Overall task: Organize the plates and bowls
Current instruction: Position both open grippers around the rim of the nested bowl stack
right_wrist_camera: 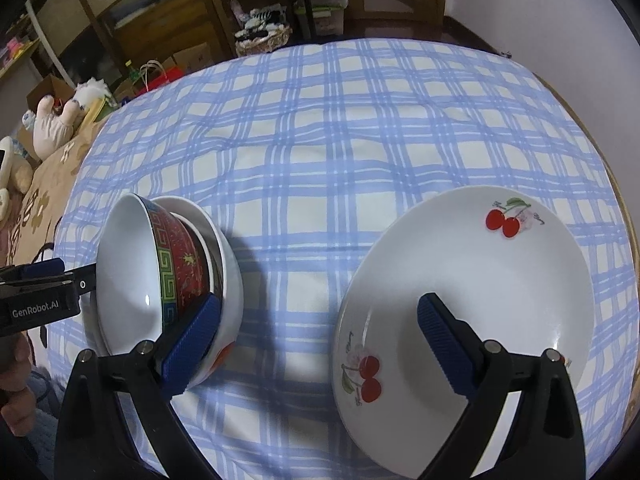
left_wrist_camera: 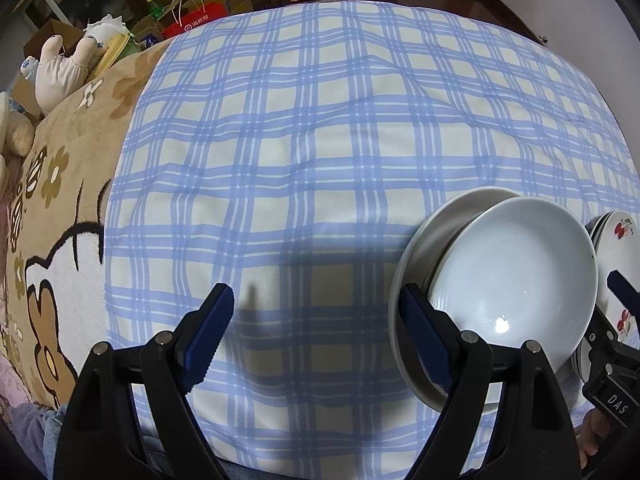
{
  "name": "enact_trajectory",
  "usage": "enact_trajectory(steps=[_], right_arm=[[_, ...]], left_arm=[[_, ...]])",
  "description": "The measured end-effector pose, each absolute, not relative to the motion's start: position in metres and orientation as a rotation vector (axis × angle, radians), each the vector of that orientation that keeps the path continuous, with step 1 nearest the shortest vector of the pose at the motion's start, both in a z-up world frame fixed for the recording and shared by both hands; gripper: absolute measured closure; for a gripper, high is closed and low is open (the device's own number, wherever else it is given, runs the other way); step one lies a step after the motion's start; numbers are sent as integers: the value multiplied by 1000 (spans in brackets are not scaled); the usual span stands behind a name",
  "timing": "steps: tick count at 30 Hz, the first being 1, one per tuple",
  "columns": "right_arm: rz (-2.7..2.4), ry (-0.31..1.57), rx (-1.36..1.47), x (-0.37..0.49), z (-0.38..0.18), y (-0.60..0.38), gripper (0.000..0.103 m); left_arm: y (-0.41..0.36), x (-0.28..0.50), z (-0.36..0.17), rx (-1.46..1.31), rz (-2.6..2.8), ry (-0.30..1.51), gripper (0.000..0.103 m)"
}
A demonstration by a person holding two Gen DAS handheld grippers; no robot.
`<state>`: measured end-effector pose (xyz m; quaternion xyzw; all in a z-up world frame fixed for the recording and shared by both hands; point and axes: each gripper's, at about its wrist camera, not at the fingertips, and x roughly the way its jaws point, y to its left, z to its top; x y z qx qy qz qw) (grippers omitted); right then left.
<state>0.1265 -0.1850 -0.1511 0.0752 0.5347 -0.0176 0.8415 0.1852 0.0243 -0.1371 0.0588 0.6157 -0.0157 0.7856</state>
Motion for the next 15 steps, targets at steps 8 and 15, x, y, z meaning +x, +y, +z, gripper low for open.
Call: enact_trajectory(steps=[8,15], right_arm=[[-35,1092,45,126,-140,-165,14],[-20,1093,107,126,-141,-170,29]], left_arm=[[25,185,-137,126,-31,1332,20],[25,185,-137,127,-31,1334,20]])
